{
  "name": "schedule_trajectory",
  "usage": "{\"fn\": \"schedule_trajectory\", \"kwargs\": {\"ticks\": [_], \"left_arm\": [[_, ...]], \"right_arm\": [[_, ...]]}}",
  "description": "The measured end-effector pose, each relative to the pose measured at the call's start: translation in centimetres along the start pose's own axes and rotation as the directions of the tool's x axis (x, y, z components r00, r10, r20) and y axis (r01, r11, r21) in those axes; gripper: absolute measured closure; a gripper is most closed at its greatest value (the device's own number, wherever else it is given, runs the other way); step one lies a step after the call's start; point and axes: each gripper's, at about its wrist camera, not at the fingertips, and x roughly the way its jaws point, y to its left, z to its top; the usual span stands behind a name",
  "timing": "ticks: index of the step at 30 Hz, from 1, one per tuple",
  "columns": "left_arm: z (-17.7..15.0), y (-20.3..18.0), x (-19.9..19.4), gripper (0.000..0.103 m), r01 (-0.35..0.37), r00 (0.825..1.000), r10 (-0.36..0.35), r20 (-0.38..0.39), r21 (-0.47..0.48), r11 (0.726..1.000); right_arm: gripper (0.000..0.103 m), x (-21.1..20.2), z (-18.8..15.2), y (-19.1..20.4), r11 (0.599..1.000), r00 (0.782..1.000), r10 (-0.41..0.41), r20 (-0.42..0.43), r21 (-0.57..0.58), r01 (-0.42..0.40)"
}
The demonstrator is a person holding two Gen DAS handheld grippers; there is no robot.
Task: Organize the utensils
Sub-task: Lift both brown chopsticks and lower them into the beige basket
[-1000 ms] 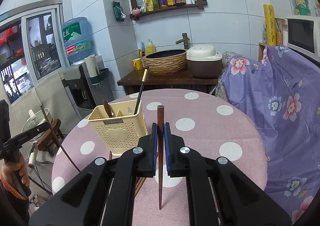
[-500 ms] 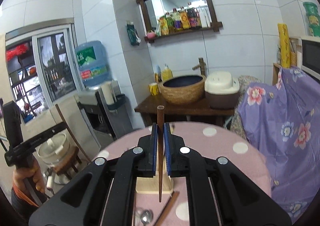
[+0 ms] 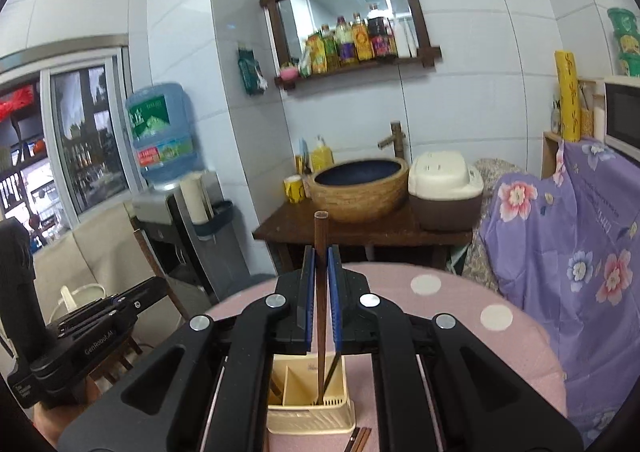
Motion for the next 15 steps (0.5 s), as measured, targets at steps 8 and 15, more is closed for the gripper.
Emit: {"fn": "schedule_trajectory", "kwargs": {"ticks": [8,15], "left_arm": [[-4.3,1.1,3.4,0.096,-0.018,0.995,0.017,-0.099,-0.003,1.0],[-5.4,1.8,4.3,0.096,0.0,0.992,-0.004,-0.127,-0.029,1.0]], "right_arm": [[0.095,3.1,-4.8,-0.7,1.0,0.996,-0.029,-0.085,-0.005,0.028],[0.095,3.5,-5.5,-1.1,0.999,0.995,-0.049,-0.083,-0.002,0.05]]}}
